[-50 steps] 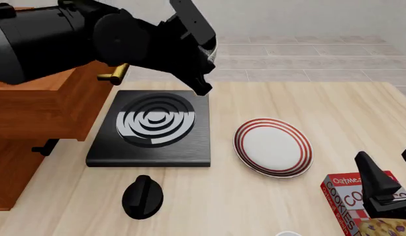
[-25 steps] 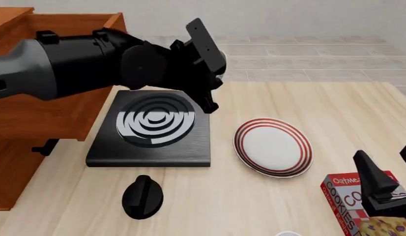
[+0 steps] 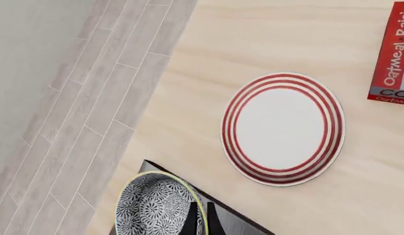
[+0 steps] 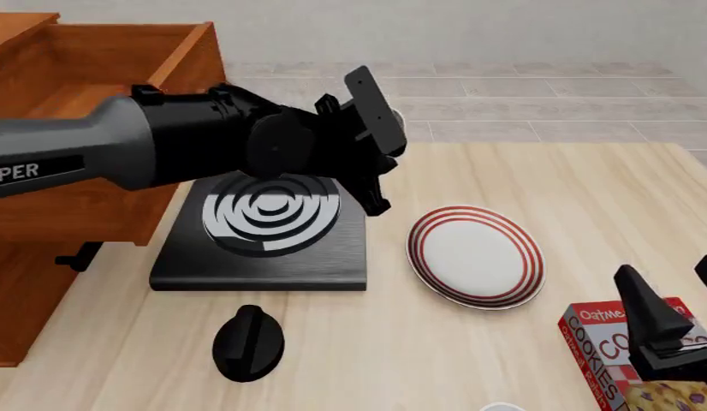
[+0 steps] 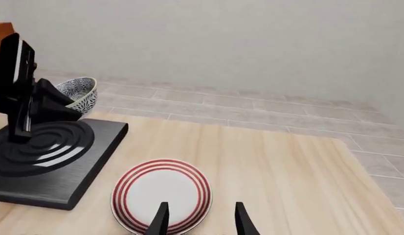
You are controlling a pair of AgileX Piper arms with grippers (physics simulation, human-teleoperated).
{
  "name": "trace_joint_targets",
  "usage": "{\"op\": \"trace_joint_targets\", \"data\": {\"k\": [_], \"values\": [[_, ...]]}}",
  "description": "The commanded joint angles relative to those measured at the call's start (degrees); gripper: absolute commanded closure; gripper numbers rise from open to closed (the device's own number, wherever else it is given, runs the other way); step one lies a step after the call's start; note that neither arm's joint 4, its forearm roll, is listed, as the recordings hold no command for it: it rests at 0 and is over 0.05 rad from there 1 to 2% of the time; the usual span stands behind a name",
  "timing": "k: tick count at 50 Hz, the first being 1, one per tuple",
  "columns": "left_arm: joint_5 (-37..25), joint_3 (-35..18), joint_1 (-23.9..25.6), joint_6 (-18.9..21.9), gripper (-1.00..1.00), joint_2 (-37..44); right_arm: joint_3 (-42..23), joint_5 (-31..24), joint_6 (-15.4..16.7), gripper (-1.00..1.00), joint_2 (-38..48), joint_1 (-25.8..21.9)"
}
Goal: Pick the akita bowl in the top layer of the wooden cabinet and place it on the plate.
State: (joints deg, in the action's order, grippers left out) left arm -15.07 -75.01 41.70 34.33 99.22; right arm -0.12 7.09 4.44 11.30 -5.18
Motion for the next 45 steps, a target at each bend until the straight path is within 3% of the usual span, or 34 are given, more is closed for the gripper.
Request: {"op": "trace_joint_targets", "data": {"k": [1, 27, 36, 45], "values": [[1.8, -0.2, 0.0, 0.9, 1.0, 1.5, 0.0, 0.6, 0.1, -1.0, 0.9, -0.2], [2.9, -2.1, 2.1, 1.4, 1.0, 4.8, 0.1, 6.9, -0.6, -1.0, 8.0, 0.3], [2.9, -4.0, 2.9, 0.6, 1.0, 7.6, 0.1, 3.1, -0.7, -1.0, 4.2, 0.5], [2.5, -6.6, 3.5, -0.3, 1.0, 10.3, 0.1, 3.3, -0.6, -1.0, 4.3, 0.3]]}}
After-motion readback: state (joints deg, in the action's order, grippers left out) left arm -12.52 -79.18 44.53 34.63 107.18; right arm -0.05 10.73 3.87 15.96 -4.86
